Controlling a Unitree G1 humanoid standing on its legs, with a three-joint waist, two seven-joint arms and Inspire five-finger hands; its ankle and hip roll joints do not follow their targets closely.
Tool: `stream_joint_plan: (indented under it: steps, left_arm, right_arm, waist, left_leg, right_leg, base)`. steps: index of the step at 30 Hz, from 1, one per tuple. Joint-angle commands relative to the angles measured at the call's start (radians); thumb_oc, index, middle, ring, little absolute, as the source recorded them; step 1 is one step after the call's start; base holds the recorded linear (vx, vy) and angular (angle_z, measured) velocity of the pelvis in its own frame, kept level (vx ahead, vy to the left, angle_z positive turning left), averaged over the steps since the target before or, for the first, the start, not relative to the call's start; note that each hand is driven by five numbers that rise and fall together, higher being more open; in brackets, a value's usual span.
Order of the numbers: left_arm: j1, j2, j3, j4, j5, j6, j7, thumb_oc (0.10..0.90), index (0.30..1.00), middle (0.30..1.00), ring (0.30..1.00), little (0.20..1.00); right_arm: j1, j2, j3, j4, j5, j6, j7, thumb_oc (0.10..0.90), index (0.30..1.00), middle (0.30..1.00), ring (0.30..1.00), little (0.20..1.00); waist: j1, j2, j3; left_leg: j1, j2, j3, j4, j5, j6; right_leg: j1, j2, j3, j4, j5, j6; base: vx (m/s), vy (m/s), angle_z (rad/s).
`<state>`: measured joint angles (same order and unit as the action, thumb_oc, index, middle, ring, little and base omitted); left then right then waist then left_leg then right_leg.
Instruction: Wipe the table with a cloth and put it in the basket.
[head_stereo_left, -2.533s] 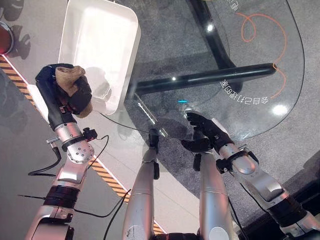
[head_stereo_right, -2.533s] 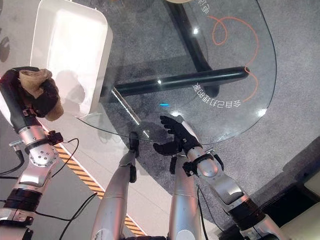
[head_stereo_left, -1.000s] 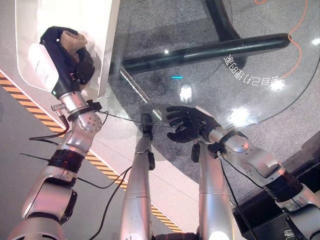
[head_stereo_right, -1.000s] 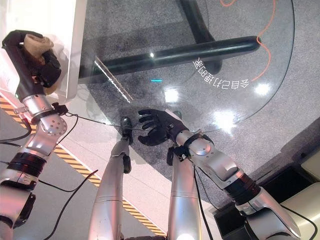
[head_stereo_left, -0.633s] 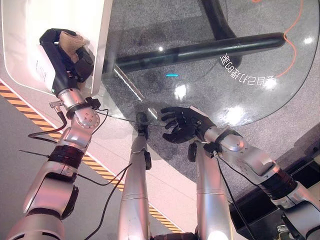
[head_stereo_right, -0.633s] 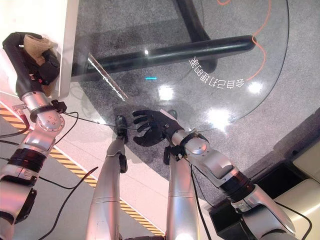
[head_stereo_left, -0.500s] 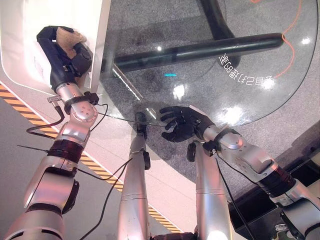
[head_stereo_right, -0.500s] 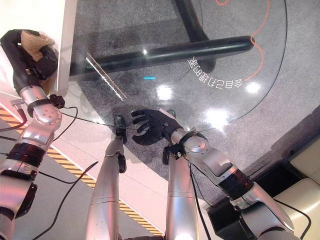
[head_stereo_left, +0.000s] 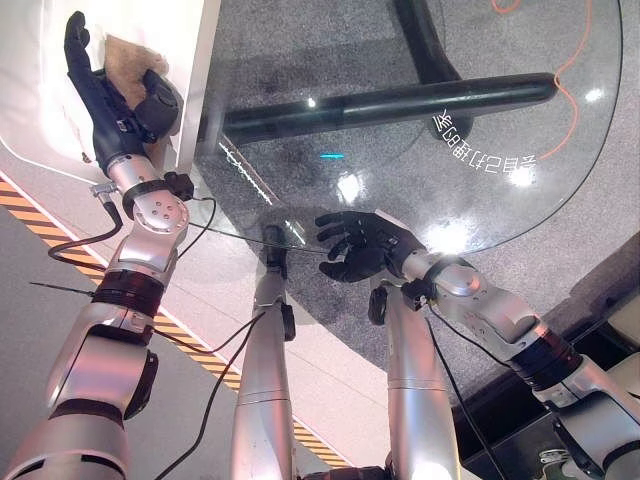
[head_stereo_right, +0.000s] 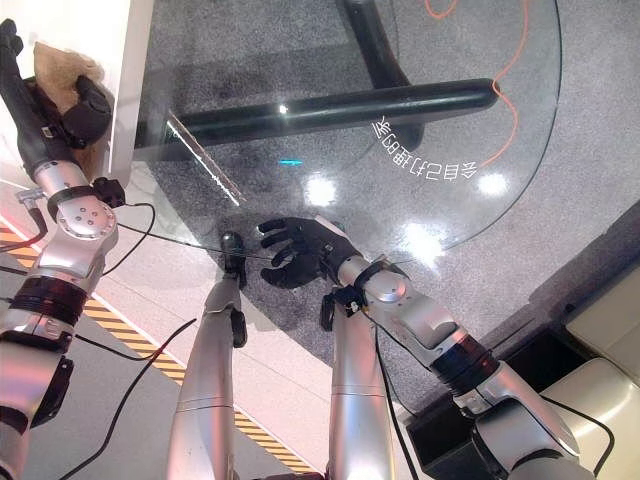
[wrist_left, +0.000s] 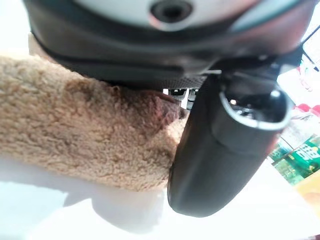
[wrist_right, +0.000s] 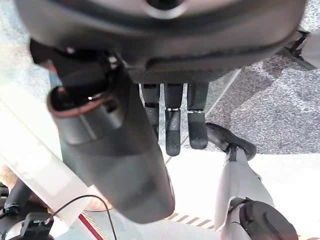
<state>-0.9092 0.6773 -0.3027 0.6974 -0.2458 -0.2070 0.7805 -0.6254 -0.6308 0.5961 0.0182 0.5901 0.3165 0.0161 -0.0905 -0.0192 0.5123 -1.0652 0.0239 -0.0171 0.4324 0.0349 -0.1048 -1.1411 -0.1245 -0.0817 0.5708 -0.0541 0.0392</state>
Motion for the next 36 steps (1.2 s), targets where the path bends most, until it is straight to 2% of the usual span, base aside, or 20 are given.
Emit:
stream_joint_plan:
  steps: [1,2,3,4,5,6,8,9,11,15,17,18,19,20,21,22,33,36]
  left_arm:
    - [-0.003,0.005,0.033,-0.001,0.031,0.004,0.012,0.800,0.900,0.900,0.900,0.900]
    - [0.013,0.003,0.029,-0.001,0.035,0.008,0.012,0.800,0.900,0.900,0.900,0.900]
    - [0.014,0.006,0.030,-0.004,0.041,0.013,0.015,0.800,0.900,0.900,0.900,0.900]
    - [0.009,0.011,0.039,-0.007,0.051,0.013,0.017,0.800,0.900,0.900,0.900,0.900]
    - [0.015,0.014,0.043,-0.010,0.057,0.013,0.019,0.800,0.900,0.900,0.900,0.900]
    - [0.030,0.010,0.039,-0.008,0.057,0.013,0.018,0.800,0.900,0.900,0.900,0.900]
    - [0.047,0.012,0.049,-0.018,0.080,0.005,0.027,0.800,0.900,0.900,0.900,0.900]
    - [0.052,0.021,0.065,-0.033,0.092,-0.001,0.028,0.800,0.900,0.900,0.900,0.900]
    - [0.076,0.031,0.083,-0.055,0.103,-0.009,0.029,0.800,0.900,0.900,0.900,0.900]
    - [0.143,0.042,0.115,-0.097,0.181,0.006,0.006,0.800,0.900,0.900,0.900,0.900]
    - [0.232,0.054,0.161,-0.152,0.209,0.006,0.001,0.800,0.900,0.900,0.900,0.900]
    - [0.261,0.065,0.180,-0.169,0.207,-0.004,-0.001,0.800,0.900,0.900,0.900,0.900]
    - [0.298,0.071,0.190,-0.185,0.203,-0.011,-0.001,0.800,0.900,0.900,0.900,0.900]
    - [0.312,0.077,0.217,-0.213,0.196,-0.014,-0.002,0.800,0.900,0.900,0.900,0.900]
    - [0.332,0.076,0.216,-0.217,0.194,-0.019,0.001,0.800,0.900,0.900,0.900,0.900]
    - [0.341,0.084,0.241,-0.247,0.190,-0.015,-0.003,0.800,0.900,0.900,0.900,0.900]
    - [0.494,0.090,0.356,-0.412,0.150,-0.071,-0.004,0.800,0.900,0.900,0.900,0.900]
    - [0.544,0.082,0.385,-0.480,0.111,-0.105,-0.034,0.800,0.900,0.900,0.900,0.900]
  right_arm:
    - [0.062,0.013,0.029,0.006,-0.040,0.018,-0.038,0.800,0.900,0.900,0.900,0.900]
    - [0.079,0.017,0.033,0.006,-0.041,0.016,-0.037,0.800,0.900,0.900,0.900,0.900]
    - [0.082,0.017,0.032,0.004,-0.042,0.014,-0.038,0.800,0.900,0.900,0.900,0.900]
    - [0.074,0.016,0.026,-0.002,-0.047,0.013,-0.041,0.800,0.900,0.900,0.900,0.900]
    - [0.080,0.019,0.025,-0.004,-0.051,0.012,-0.041,0.800,0.900,0.900,0.900,0.900]
    - [0.095,0.022,0.030,-0.002,-0.050,0.012,-0.041,0.800,0.900,0.900,0.900,0.900]
    - [0.108,0.025,0.027,-0.008,-0.059,0.005,-0.038,0.800,0.900,0.900,0.900,0.900]
    - [0.111,0.021,0.014,-0.021,-0.072,0.005,-0.033,0.800,0.900,0.900,0.900,0.900]
    - [0.135,0.019,0.006,-0.036,-0.082,-0.003,-0.034,0.800,0.900,0.900,0.900,0.900]
    - [0.184,0.025,-0.009,-0.063,-0.119,-0.007,-0.031,0.800,0.900,0.900,0.900,0.900]
    - [0.240,0.012,-0.029,-0.102,-0.148,-0.007,-0.015,0.800,0.900,0.900,0.900,0.900]
    - [0.262,0.006,-0.038,-0.112,-0.157,-0.016,-0.010,0.800,0.900,0.900,0.900,0.900]
    - [0.292,0.004,-0.041,-0.118,-0.164,-0.022,-0.007,0.800,0.900,0.900,0.900,0.900]
    - [0.297,-0.003,-0.056,-0.131,-0.171,-0.027,-0.004,0.800,0.900,0.900,0.900,0.900]
    - [0.316,-0.002,-0.053,-0.132,-0.171,-0.028,-0.003,0.800,0.900,0.900,0.900,0.900]
    - [0.320,-0.007,-0.065,-0.142,-0.179,-0.037,-0.001,0.800,0.900,0.900,0.900,0.900]
    - [0.419,0.006,-0.101,-0.175,-0.255,-0.060,-0.012,0.800,0.900,0.900,0.900,0.900]
    - [0.447,0.005,-0.111,-0.166,-0.272,-0.075,-0.011,0.800,0.900,0.900,0.900,0.900]
  waist:
    - [-0.001,0.019,0.008]
    - [0.001,0.020,0.008]
    - [0.001,0.020,0.008]
    - [0.000,0.020,0.008]
    - [0.001,0.021,0.008]
    - [0.004,0.021,0.008]
    - [0.006,0.024,0.008]
    - [0.005,0.025,0.008]
    - [0.009,0.028,0.008]
    - [0.016,0.033,0.008]
    - [0.025,0.039,0.008]
    - [0.027,0.040,0.008]
    - [0.033,0.043,0.008]
    - [0.033,0.044,0.008]
    - [0.037,0.046,0.008]
    - [0.037,0.046,0.008]
    - [0.059,0.043,0.008]
    - [0.068,0.036,0.008]
  left_leg:
    - [-0.040,-0.097,0.145,0.020,-0.011,0.069]
    - [-0.005,-0.096,0.136,0.029,-0.042,0.064]
    - [-0.001,-0.096,0.137,0.027,-0.043,0.064]
    - [-0.019,-0.094,0.147,0.015,-0.014,0.071]
    - [-0.012,-0.094,0.147,0.013,-0.015,0.072]
    - [0.020,-0.093,0.138,0.022,-0.045,0.066]
    - [0.035,-0.094,0.137,0.019,-0.049,0.067]
    - [0.016,-0.094,0.146,0.009,-0.022,0.073]
    - [0.034,-0.094,0.147,0.003,-0.023,0.075]
    - [0.064,-0.095,0.143,-0.006,-0.029,0.076]
    - [0.100,-0.095,0.142,-0.013,-0.038,0.077]
    - [0.112,-0.095,0.142,-0.017,-0.040,0.077]
    - [0.149,-0.094,0.134,-0.013,-0.068,0.073]
    - [0.128,-0.096,0.141,-0.024,-0.038,0.079]
    - [0.163,-0.094,0.133,-0.017,-0.070,0.075]
    - [0.142,-0.097,0.139,-0.027,-0.040,0.080]
    - [0.247,-0.102,0.119,-0.046,-0.052,0.082]
    - [0.309,-0.100,0.108,-0.065,-0.050,0.079]
  right_leg:
    - [0.024,0.094,0.023,-0.164,0.099,0.021]
    - [0.057,0.098,0.025,-0.154,0.070,0.026]
    - [0.061,0.097,0.025,-0.155,0.070,0.027]
    - [0.044,0.092,0.020,-0.170,0.097,0.021]
    - [0.051,0.091,0.019,-0.172,0.095,0.021]
    - [0.081,0.095,0.022,-0.161,0.066,0.025]
    - [0.094,0.092,0.020,-0.164,0.063,0.026]
    - [0.077,0.087,0.016,-0.179,0.091,0.021]
    - [0.092,0.082,0.011,-0.184,0.090,0.023]
    - [0.122,0.076,0.002,-0.196,0.087,0.024]
    - [0.158,0.070,-0.006,-0.203,0.080,0.026]
    - [0.170,0.067,-0.009,-0.207,0.078,0.026]
    - [0.206,0.069,-0.007,-0.197,0.049,0.031]
    - [0.188,0.064,-0.013,-0.210,0.076,0.026]
    - [0.221,0.067,-0.010,-0.199,0.045,0.031]
    - [0.204,0.063,-0.015,-0.213,0.072,0.025]
    - [0.315,0.065,-0.037,-0.211,0.044,0.023]
    - [0.380,0.069,-0.044,-0.220,0.031,0.022]
  base:
    - [0.04,-0.027,0.01]
    - [0.04,-0.022,0.01]
    - [-0.01,-0.033,0.01]
    - [-0.05,-0.039,0.01]
    - [0.00,0.000,0.00]
    - [0.04,-0.020,0.01]
    - [0.00,-0.039,0.02]
    - [-0.05,-0.058,0.01]
    - [-0.03,-0.062,0.01]
    - [-0.01,-0.047,0.02]
    - [-0.03,-0.060,0.00]
    - [0.02,-0.055,0.01]
    - [-0.04,-0.052,0.01]
    - [0.02,-0.039,0.02]
    - [-0.08,-0.052,0.04]
    - [-0.03,-0.051,0.05]
    - [-0.05,-0.073,0.04]
    - [-0.07,-0.115,0.04]
